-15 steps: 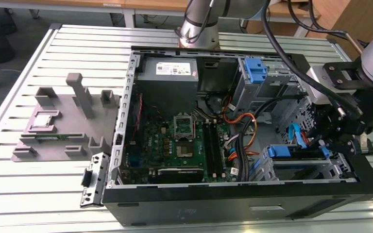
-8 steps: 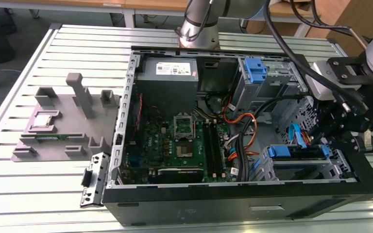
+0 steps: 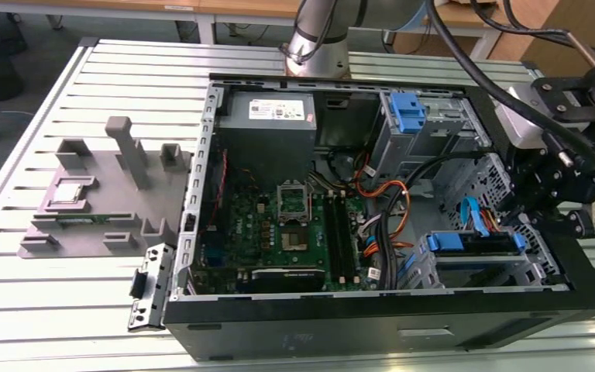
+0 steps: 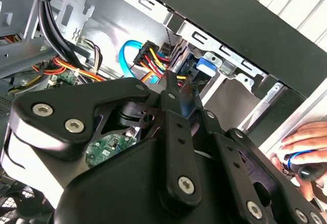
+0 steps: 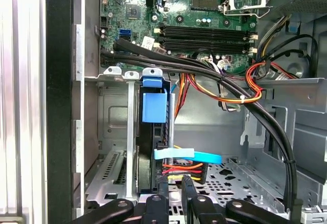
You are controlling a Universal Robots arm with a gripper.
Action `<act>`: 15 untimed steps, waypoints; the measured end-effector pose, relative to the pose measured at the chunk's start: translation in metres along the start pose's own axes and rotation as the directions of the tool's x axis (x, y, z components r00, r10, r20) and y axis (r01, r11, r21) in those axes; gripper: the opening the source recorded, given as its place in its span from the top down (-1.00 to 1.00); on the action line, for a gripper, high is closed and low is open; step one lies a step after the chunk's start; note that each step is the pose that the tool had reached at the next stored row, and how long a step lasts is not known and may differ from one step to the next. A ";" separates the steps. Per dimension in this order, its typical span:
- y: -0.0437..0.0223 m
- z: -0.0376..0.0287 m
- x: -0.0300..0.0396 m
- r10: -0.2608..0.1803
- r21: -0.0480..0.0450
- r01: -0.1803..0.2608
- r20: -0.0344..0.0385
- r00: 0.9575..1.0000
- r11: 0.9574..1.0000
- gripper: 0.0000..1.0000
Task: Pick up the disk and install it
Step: 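Insert the second disk wire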
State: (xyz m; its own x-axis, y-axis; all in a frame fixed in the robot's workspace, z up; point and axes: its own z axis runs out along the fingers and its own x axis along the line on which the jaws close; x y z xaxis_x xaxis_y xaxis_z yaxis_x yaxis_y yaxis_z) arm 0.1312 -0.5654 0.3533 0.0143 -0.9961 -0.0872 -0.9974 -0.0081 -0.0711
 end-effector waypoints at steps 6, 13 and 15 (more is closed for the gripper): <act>-0.0004 -0.0001 0.0000 0.001 -0.017 -0.001 0.000 1.000 1.000 0.50; -0.0006 0.0004 0.0000 0.005 -0.052 -0.005 0.000 1.000 0.999 0.50; -0.0006 0.0003 0.0001 0.005 -0.052 -0.005 0.000 1.000 0.999 0.50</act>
State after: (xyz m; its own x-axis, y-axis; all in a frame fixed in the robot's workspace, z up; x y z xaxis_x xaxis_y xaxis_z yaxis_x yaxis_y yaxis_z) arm 0.1318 -0.5654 0.3531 0.0097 -0.9961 -0.0876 -0.9998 -0.0081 -0.0185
